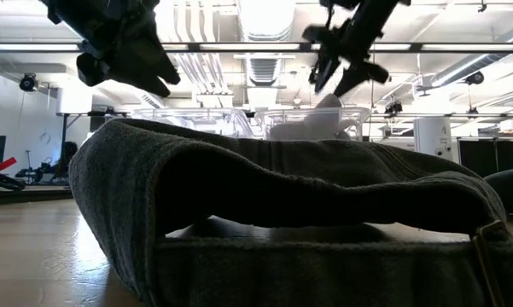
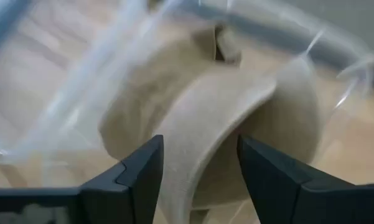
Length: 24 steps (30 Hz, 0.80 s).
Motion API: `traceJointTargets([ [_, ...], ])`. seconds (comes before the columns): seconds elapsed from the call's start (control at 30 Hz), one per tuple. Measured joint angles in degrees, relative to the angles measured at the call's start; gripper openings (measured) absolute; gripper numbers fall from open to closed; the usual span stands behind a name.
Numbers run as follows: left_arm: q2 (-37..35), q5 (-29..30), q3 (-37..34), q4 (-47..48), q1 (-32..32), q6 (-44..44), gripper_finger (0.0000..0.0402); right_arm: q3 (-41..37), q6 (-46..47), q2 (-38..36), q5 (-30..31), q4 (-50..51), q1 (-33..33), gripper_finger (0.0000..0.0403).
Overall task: Pick & Place hat
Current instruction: Put the brown cap into the right transparent bin, then put the left dark green cap into the left transparent bin
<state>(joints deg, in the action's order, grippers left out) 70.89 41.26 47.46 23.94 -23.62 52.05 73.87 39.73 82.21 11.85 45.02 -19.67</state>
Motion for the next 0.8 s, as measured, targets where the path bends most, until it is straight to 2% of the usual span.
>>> traceJointTargets([
  [0.23,-0.17,-1.45,0.00,-0.50,-0.04,5.22,0.0172,1.06,-1.20,-6.57,1.40,0.08,3.45,0.0214],
  [0.33,-0.35,-5.81,0.00,-1.47,0.02,8.00,0.0172,1.06,-0.44,-9.05,-0.18,2.25,6.88,0.0215],
  [0.43,0.00,-11.61,0.00,-5.00,0.32,4.43,0.0172,0.97,5.00,-9.58,-4.24,7.09,10.95,0.0215],
  [0.63,2.58,-13.59,0.00,-8.08,1.93,2.74,0.0172,0.16,14.69,-6.04,-8.41,10.15,21.74,0.0215],
  [0.8,6.33,-21.75,0.00,-8.97,3.63,2.34,0.0172,-0.07,18.65,0.32,-8.50,9.19,29.31,0.0215],
])
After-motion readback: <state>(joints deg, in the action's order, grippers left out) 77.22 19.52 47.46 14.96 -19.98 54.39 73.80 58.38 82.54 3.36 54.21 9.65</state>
